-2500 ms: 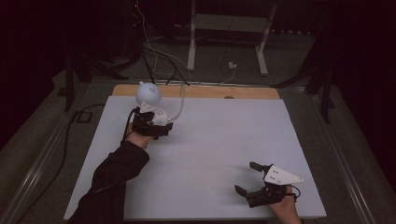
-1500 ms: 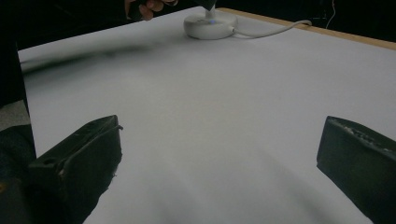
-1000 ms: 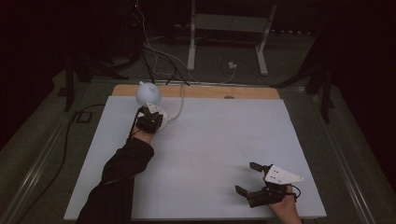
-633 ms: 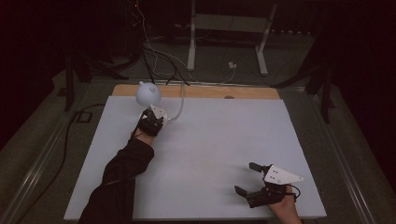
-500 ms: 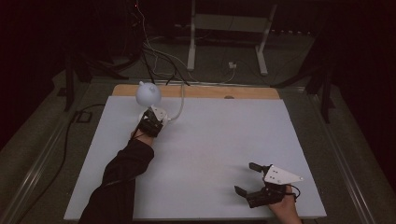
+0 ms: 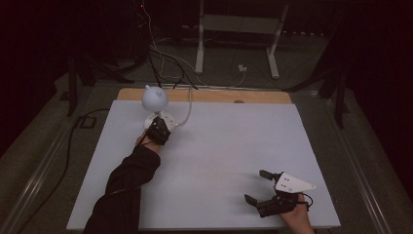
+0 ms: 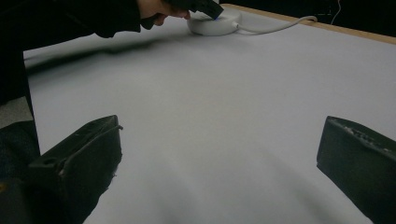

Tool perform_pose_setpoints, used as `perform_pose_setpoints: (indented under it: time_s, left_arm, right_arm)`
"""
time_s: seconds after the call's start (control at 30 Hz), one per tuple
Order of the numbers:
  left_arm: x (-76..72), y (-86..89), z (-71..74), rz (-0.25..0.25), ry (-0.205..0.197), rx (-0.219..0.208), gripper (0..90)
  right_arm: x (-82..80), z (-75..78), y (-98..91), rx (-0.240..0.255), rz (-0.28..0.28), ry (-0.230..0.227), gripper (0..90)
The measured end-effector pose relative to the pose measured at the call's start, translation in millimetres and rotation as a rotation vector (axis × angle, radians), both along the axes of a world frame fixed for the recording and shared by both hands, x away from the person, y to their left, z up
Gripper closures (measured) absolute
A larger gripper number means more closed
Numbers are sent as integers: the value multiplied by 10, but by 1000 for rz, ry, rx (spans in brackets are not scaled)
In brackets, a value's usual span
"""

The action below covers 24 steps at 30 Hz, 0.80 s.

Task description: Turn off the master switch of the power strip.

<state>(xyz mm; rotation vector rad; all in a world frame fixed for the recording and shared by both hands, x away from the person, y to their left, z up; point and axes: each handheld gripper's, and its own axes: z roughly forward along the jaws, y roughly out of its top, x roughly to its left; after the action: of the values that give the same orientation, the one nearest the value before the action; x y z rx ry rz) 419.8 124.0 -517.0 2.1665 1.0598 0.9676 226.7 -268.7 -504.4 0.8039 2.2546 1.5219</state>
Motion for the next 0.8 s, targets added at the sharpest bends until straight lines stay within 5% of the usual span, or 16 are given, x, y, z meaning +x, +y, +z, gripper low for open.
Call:
perform_pose_setpoints:
  time_s: [0.8]
  left_arm:
    - [38,-23,43,-28,47,50,900]
  right_arm:
    - [-3,-4,17,-4,8,7,0]
